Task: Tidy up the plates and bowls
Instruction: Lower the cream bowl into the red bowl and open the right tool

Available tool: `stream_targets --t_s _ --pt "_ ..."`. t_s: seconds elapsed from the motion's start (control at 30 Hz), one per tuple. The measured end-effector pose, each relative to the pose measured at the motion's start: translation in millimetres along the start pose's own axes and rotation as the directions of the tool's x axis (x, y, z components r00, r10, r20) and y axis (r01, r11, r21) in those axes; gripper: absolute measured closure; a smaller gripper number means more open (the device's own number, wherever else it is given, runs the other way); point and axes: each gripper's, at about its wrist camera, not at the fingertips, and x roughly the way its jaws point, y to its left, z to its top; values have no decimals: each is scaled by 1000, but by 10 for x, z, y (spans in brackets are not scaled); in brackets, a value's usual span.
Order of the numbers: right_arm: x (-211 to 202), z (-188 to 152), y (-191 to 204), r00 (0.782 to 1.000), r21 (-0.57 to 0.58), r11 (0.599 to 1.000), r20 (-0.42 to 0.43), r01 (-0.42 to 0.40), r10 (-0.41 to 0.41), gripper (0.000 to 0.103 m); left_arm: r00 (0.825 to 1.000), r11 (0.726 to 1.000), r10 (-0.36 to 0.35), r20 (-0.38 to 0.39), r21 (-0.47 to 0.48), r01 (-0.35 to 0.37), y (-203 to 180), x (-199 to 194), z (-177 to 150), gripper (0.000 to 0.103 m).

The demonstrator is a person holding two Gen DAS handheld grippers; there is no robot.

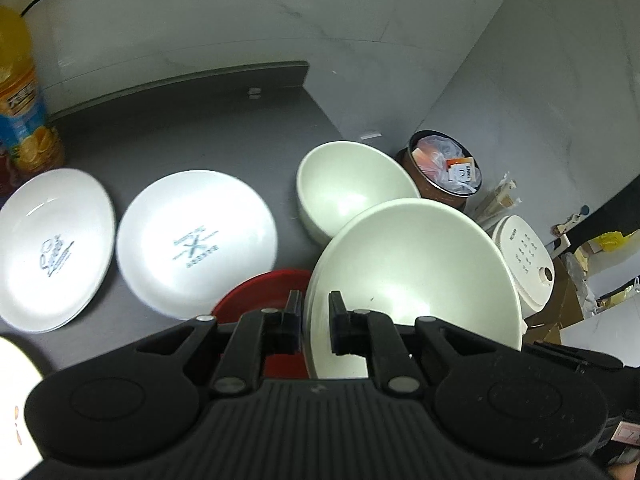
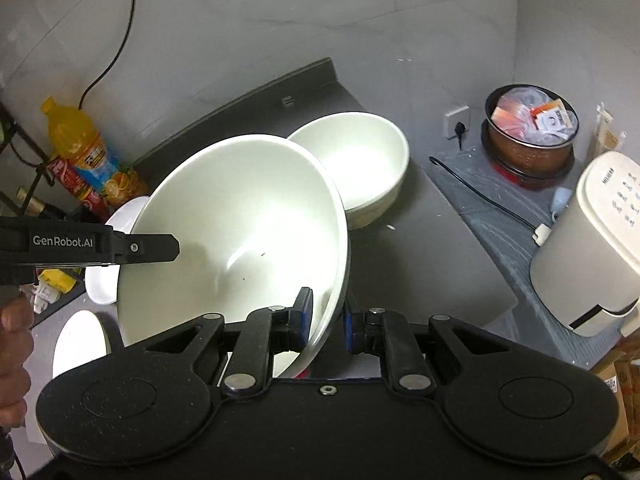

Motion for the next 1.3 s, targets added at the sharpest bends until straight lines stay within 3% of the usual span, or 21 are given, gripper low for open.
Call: stream_targets --t_s 0.57,0.8,1.13,1.3 --pt "332 -174 417 990 -131 991 -142 -9 -10 82 997 993 37 -74 -105 -45 570 136 -278 92" --pt "496 -249 490 982 -173 985 -187 6 -38 80 992 994 92 -88 -53 -97 543 253 -338 91" --pt "506 -242 540 982 -165 986 -186 1 -32 60 985 988 139 -101 -51 -145 554 278 -339 88" --pt "408 -197 504 986 -150 989 -165 -15 -10 57 986 988 128 -104 -76 -136 574 231 -280 84"
